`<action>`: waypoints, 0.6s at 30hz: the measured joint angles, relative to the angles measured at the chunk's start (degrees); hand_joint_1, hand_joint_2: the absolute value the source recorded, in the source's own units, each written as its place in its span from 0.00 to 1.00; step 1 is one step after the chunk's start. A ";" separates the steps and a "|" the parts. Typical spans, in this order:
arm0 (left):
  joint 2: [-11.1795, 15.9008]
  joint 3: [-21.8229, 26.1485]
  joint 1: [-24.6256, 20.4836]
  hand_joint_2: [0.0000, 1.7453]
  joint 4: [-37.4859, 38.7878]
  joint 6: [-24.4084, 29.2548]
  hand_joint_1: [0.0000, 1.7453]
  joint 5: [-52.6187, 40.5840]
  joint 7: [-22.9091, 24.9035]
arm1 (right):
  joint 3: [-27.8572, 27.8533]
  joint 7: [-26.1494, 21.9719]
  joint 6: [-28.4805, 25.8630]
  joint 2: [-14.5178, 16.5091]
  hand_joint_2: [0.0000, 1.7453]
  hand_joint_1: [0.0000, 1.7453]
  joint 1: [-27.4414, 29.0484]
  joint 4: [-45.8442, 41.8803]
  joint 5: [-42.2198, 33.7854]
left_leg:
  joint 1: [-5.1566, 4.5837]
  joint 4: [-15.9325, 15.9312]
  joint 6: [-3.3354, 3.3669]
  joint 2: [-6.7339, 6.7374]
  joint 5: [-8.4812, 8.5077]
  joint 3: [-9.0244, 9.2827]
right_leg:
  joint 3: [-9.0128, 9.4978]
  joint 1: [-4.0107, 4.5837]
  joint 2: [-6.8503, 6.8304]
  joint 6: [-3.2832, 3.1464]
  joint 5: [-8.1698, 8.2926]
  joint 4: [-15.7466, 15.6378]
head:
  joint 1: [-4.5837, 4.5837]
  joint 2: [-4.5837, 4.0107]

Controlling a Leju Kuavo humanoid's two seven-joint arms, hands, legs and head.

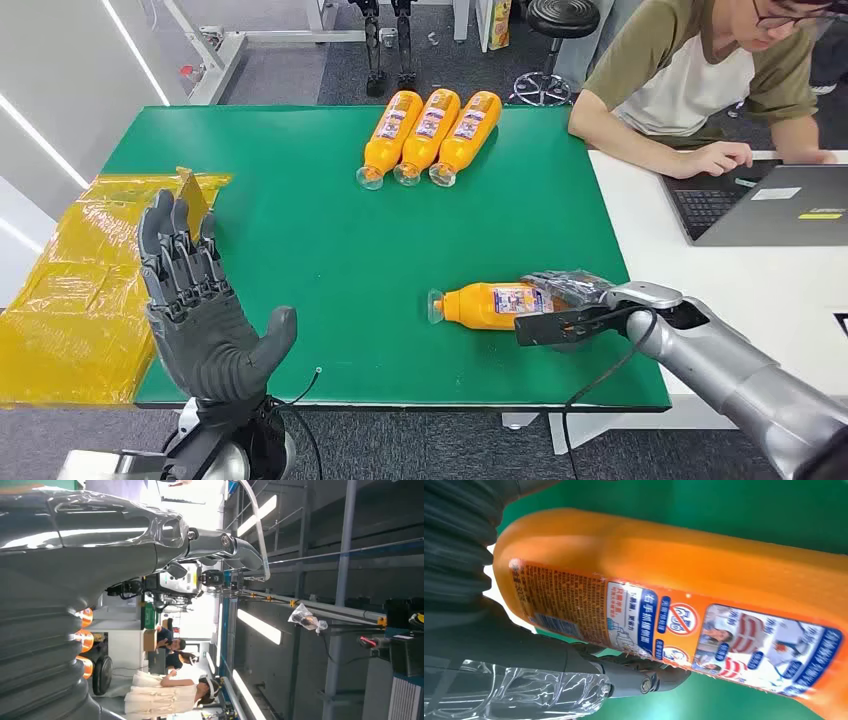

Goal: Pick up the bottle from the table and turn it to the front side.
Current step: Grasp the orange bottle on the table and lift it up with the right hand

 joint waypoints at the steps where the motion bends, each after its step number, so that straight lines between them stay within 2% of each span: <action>1: 0.00 -0.03 0.00 1.00 0.01 -0.01 0.00 0.00 0.01 | 0.00 0.02 0.00 -0.37 1.00 0.00 0.13 -0.27 -0.01 | 0.00 0.00 0.00 0.00 0.00 0.00 | 0.00 0.00 0.00 0.00 0.00 0.00 | 0.00 0.00; 5: 0.00 -0.23 0.00 1.00 0.02 -0.01 0.00 0.00 0.02 | -0.03 0.31 0.42 -2.30 1.00 0.00 0.68 -1.86 0.12 | 0.00 0.00 0.00 0.02 -0.01 0.00 | 0.00 0.00 0.01 0.00 0.00 0.00 | 0.00 0.00; 9: 0.01 -0.28 0.00 1.00 0.05 0.40 0.00 -0.01 0.02 | -0.02 0.36 1.16 -2.91 1.00 0.00 0.59 -2.21 1.54 | 0.00 -0.01 0.00 0.03 0.00 0.00 | 0.00 0.01 0.01 0.00 0.00 0.01 | -0.01 0.00; 13: 0.06 -0.28 0.02 1.00 0.07 1.49 0.00 -0.02 -0.03 | 0.15 -0.37 0.17 -2.74 1.00 0.98 0.28 -1.58 4.14 | 0.01 -0.02 -0.01 0.01 0.01 0.00 | 0.01 0.01 0.01 -0.01 0.01 0.02 | 0.00 0.00; 18: 0.10 -0.28 0.21 1.00 0.07 2.45 0.00 -0.02 -0.38 | 0.69 -1.35 -2.96 -2.02 1.00 1.00 0.15 -0.51 6.59 | 0.01 -0.02 -0.01 0.01 0.02 -0.01 | 0.01 0.01 0.00 -0.01 0.01 0.03 | 0.01 0.00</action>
